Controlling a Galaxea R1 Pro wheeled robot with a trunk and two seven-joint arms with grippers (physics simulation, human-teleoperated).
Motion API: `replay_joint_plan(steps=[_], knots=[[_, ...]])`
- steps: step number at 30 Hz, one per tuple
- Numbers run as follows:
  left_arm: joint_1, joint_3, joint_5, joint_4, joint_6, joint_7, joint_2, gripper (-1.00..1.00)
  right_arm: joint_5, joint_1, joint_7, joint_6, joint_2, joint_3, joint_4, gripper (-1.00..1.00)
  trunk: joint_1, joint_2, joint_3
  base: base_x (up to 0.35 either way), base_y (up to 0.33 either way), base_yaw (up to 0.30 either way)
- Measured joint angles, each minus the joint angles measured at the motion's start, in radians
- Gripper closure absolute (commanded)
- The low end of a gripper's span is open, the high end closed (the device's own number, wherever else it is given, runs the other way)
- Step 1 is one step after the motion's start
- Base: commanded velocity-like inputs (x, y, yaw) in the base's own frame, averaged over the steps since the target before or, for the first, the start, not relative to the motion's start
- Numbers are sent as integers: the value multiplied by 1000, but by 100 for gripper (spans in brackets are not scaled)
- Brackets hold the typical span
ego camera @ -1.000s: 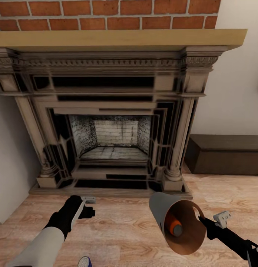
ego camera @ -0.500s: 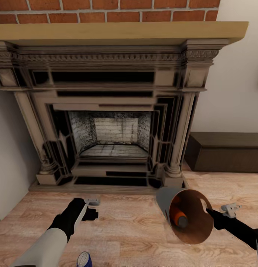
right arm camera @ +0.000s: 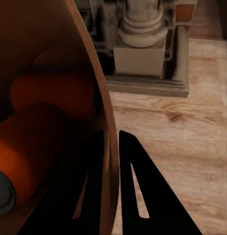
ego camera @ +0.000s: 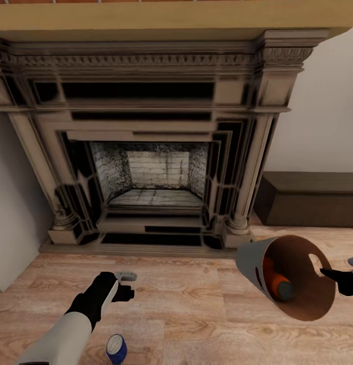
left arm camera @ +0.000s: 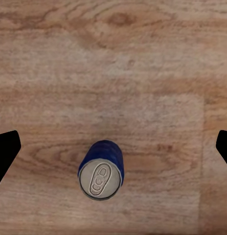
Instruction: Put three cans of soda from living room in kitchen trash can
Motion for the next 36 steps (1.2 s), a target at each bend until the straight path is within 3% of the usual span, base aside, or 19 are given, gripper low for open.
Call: replay_joint_plan(steps=[2,4,10,11,14,24,36], knots=[[0,-1,-2,0,-5,0,0,-100,-5,-3,31,54,-60,0,-3,100,1,0,-8,0,0,0],[0,-1,-4,0,-7,0,-1,-100,1,-5,44,78,-88,1,-3,100,2,-1,-16,0,0,0],[0,-2,-4,0,-9,0,0,-100,-3,-9,54,138,-141,0,-4,100,5,-2,-39,0,0,0],[0,-1,-2,0,-9,0,0,-100,-12,-9,56,169,-163,2,-4,100,5,-3,-43,0,0,0],[0,1,-1,0,-10,0,0,-100,1,-11,55,174,-192,1,-4,100,6,-3,-54,0,0,0],[0,3,0,0,-29,0,2,-100,-8,-22,57,190,-231,2,-4,100,11,-6,-93,0,0,0],[0,3,-4,2,-28,-1,4,-100,-4,-22,58,227,-238,14,-4,100,16,-8,-139,0,0,0]])
